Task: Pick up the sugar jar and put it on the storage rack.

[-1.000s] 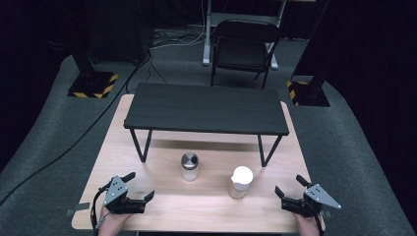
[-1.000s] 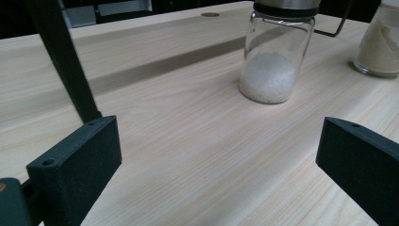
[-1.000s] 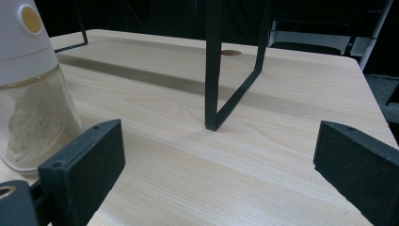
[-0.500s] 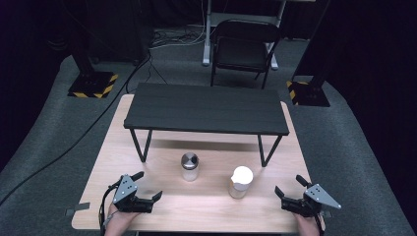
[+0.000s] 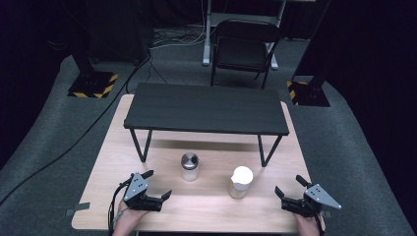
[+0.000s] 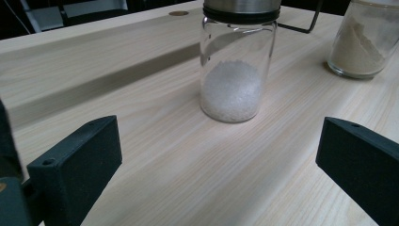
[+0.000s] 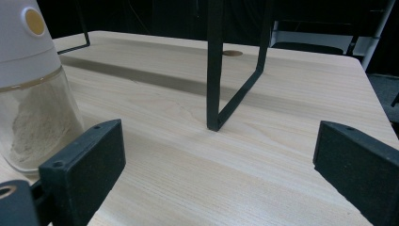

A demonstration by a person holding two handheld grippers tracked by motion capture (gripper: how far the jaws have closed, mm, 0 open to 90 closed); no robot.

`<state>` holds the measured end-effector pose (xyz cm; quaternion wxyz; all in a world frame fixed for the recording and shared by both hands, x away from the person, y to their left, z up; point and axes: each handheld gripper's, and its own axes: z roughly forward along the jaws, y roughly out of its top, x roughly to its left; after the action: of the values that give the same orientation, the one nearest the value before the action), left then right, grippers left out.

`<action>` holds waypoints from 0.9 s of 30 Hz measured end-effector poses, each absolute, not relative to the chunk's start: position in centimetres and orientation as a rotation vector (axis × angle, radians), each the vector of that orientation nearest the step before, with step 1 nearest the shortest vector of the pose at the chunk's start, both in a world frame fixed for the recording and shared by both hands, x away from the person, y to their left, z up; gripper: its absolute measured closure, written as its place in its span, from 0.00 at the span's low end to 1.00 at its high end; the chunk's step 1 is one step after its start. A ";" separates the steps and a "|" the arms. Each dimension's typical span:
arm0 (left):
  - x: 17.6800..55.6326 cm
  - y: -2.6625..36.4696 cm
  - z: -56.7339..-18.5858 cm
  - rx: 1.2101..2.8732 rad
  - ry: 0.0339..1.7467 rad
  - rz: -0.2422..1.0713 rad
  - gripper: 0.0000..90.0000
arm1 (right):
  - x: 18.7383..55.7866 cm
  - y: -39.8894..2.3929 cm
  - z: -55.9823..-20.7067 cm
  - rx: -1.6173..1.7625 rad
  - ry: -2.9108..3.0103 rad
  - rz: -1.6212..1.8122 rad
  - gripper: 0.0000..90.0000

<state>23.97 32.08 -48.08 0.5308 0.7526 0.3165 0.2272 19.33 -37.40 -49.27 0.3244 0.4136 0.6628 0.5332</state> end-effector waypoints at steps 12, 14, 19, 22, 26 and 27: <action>25.3 30.4 -47.9 1.809 0.740 0.528 0.01 | 19.4 -37.4 -49.3 1.082 1.742 1.399 0.02; 25.6 30.0 -47.9 1.812 0.741 0.523 0.01 | 19.4 -37.4 -49.3 1.082 1.741 1.399 0.02; 26.3 28.8 -47.7 1.827 0.737 0.522 0.01 | 19.4 -37.4 -49.3 1.081 1.742 1.400 0.02; 26.5 28.4 -47.7 1.823 0.744 0.513 0.01 | 19.4 -37.4 -49.3 1.082 1.742 1.401 0.02; 27.1 27.2 -47.5 1.841 0.744 0.519 0.01 | 19.4 -37.5 -49.2 1.082 1.744 1.402 0.02; 27.2 26.9 -47.4 1.843 0.742 0.520 0.01 | 19.4 -37.5 -49.2 1.082 1.744 1.402 0.02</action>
<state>27.23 26.90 -47.42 0.5174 0.7680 0.3091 0.2168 19.42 -37.47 -49.25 0.3220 0.4121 0.6643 0.5340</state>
